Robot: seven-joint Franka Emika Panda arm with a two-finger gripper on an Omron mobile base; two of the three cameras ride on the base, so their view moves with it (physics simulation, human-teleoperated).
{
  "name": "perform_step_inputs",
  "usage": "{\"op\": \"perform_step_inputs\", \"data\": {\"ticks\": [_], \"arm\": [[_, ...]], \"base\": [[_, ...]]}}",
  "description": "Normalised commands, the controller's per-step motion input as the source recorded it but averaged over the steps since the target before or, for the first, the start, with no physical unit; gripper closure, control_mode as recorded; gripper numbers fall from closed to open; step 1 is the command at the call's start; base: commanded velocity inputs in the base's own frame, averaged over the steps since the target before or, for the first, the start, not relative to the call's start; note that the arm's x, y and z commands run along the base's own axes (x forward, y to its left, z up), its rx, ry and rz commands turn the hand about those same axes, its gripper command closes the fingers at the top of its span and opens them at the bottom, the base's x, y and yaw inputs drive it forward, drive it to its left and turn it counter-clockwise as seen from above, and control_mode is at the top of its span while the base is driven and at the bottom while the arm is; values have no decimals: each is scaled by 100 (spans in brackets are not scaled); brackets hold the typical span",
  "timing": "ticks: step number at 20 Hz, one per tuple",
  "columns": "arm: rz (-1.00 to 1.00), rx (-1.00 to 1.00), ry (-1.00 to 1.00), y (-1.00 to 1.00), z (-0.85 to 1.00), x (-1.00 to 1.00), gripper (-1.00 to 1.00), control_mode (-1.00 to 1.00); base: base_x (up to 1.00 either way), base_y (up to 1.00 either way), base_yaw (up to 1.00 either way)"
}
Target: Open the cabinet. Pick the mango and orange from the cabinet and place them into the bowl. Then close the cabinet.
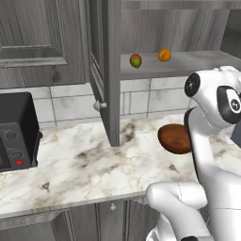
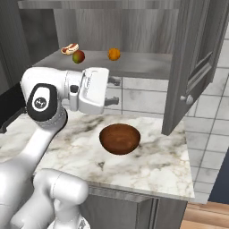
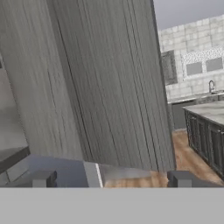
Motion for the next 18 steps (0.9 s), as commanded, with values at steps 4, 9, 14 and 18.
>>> {"op": "perform_step_inputs", "data": {"ticks": [4,9,14,18], "arm": [[21,0,0,25,0,-3,-100,-100],[24,1,4,12,1,-2,-100,-100],[23,0,10,10,5,0,-100,-100],[25,1,6,3,5,-4,-100,-100]], "base": [[0,0,0],[0,0,0],[0,0,0],[0,0,0]]}}
